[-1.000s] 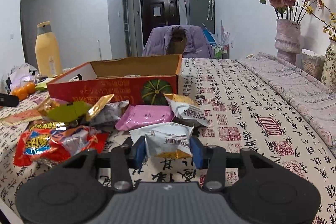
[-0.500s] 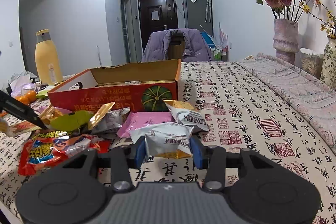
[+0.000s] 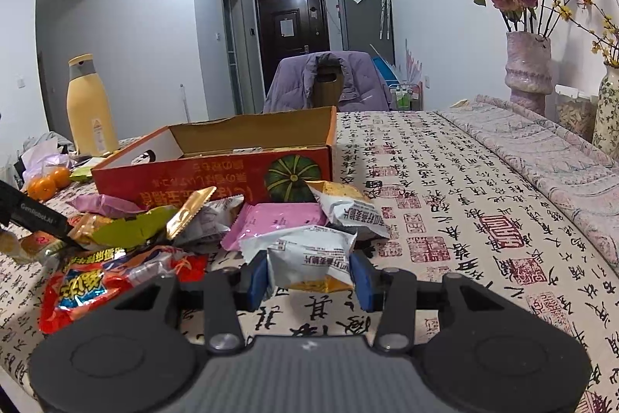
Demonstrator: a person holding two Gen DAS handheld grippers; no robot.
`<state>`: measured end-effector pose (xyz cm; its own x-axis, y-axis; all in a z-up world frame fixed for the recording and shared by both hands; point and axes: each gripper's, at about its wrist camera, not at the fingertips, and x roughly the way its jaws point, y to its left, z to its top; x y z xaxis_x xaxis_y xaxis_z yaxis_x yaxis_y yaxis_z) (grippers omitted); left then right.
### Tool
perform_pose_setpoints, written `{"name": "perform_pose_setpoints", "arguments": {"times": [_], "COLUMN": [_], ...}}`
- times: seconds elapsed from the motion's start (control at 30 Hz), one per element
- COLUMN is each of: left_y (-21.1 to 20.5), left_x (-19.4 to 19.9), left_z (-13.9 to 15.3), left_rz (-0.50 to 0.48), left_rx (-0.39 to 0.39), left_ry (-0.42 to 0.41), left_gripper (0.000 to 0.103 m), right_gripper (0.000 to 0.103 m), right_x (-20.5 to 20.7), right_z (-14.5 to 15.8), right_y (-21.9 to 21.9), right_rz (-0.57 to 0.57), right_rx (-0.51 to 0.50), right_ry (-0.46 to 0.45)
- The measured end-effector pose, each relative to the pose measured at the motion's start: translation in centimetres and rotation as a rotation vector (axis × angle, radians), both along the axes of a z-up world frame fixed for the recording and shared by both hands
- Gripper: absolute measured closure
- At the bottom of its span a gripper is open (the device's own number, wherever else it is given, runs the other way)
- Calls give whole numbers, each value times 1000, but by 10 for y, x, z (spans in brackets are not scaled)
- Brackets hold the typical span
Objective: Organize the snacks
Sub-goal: 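Grasp the orange stick-snack packet with the left gripper while the right gripper holds the white sachet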
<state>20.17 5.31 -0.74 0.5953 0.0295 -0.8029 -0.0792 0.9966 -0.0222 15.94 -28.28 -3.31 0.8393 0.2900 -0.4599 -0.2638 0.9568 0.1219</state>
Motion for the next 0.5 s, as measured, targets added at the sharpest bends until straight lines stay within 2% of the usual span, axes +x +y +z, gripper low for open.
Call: {"name": "perform_pose_setpoints", "arguments": {"times": [0.17, 0.5], "left_y": [7, 11], "left_x": [-13, -47], "left_z": [2, 13], "left_rz": [10, 1], "left_rx": [-13, -15], "left_ry": [-37, -136], "left_gripper": [55, 60], "right_gripper": [59, 59], "right_x": [-1, -7], "right_z": [0, 4], "right_y": [1, 7], "right_rz": [-1, 7], "right_rx": [1, -6], "right_ry": [-1, -9]}}
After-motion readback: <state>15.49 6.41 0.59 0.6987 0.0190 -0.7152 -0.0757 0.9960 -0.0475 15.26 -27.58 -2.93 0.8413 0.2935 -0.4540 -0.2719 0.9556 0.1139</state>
